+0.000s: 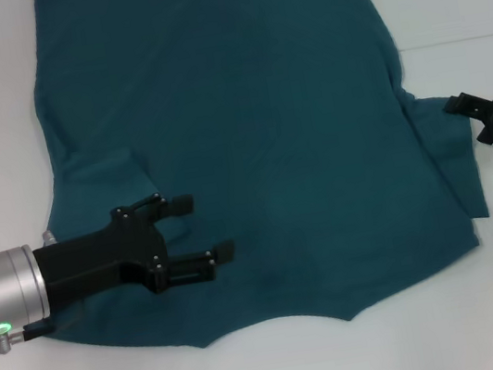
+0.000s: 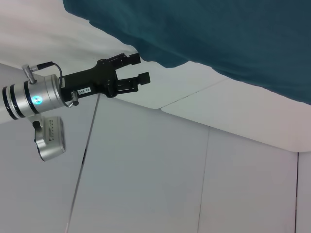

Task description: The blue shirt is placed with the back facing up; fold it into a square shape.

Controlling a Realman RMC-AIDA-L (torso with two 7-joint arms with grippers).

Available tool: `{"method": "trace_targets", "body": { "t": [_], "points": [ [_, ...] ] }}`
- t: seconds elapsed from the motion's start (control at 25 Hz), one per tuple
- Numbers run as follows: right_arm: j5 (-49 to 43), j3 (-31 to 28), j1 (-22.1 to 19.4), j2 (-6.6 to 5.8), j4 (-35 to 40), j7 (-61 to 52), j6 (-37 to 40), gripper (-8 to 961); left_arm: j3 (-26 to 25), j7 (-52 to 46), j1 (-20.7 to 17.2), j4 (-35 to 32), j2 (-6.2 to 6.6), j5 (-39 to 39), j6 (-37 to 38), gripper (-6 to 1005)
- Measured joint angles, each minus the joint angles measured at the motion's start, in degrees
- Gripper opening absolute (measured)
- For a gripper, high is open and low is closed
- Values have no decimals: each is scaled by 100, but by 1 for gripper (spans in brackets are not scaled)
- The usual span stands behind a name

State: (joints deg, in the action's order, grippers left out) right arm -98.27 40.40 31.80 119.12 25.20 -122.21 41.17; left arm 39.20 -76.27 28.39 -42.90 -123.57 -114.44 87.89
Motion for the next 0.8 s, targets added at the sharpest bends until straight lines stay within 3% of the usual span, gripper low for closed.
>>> {"method": "trace_targets", "body": {
  "t": [0.8],
  "points": [
    [8,47,55,41,-76,32,-105,814,0,4,-34,-8,0,1,3,949]
  ]
}}
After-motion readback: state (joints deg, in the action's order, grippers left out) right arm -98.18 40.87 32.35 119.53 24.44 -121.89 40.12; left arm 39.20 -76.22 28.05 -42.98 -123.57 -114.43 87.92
